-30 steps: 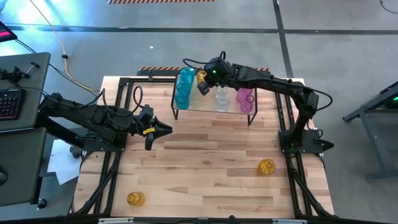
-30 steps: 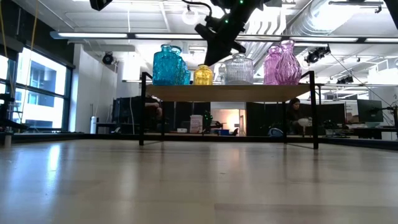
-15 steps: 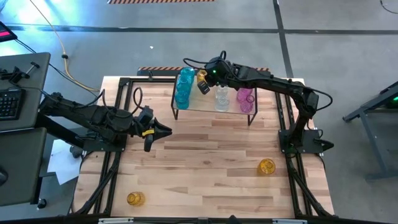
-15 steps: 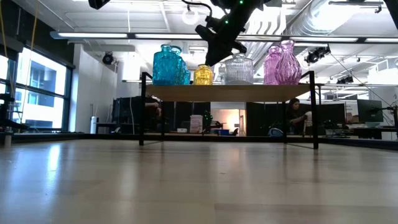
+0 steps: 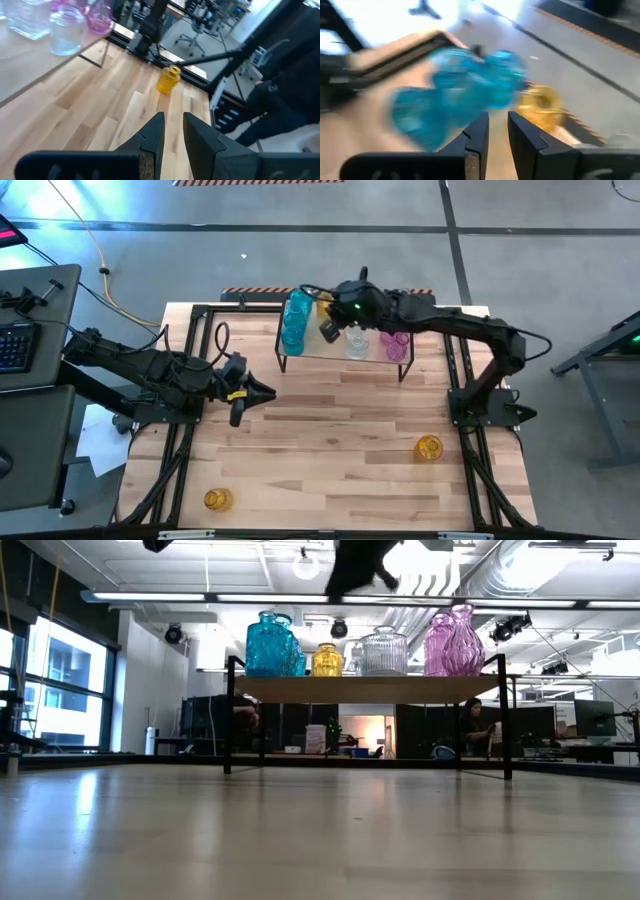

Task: Sort vases onto shelf
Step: Put the right yellow vase on the shelf aligned with the other yellow vase

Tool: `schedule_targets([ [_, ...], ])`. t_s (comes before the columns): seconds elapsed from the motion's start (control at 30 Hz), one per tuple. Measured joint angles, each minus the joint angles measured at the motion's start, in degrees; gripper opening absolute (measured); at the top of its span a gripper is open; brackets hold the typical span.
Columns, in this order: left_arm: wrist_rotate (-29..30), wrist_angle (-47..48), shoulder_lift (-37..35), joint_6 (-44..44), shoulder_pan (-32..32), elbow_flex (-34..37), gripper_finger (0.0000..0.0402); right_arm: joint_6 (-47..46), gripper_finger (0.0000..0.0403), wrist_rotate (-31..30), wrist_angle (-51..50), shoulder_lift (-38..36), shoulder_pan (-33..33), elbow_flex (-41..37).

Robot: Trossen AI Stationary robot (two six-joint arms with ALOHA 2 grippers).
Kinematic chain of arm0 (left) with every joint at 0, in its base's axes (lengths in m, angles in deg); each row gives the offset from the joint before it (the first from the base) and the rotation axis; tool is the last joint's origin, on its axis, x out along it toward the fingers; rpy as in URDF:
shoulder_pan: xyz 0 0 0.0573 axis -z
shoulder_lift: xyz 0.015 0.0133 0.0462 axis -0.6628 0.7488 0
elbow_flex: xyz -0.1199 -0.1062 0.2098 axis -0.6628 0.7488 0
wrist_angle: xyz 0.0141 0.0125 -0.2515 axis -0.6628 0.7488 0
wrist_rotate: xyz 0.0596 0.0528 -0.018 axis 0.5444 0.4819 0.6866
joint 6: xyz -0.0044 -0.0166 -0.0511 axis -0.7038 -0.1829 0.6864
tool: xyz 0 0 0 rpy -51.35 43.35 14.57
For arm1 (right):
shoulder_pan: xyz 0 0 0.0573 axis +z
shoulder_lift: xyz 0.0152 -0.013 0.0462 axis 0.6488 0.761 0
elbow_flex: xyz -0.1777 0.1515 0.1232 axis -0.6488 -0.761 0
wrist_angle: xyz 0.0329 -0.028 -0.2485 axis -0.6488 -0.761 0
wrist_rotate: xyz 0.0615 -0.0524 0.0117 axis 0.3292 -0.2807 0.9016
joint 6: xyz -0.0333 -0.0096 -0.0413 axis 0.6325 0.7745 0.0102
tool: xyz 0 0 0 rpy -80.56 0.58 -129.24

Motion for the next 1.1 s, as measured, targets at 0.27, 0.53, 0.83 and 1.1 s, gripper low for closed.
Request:
schedule_targets([
  [0.27, -4.4, 0.0, 0.0, -2.4, 0.0, 0.0, 0.0062, -5.1, 0.0057, 12.8, -2.4, -7.9, 11.0, 0.0],
  [0.53, -7.5, 0.0, 0.0, -5.0, 0.0, 0.0, 0.0062, -25.1, 0.0057, 14.0, -25.8, -11.1, 24.3, 0.0],
  [0.83, -9.4, 0.0, 0.0, -5.6, 0.3, 0.0, 0.0062, -54.7, 0.0057, 14.0, -48.2, -10.8, 41.4, -0.6],
  [1.1, -9.6, 0.0, 0.0, -7.5, 0.7, 0.0, 0.0062, -65.4, 0.0057, 9.8, -49.3, -9.4, 51.4, -0.6],
])
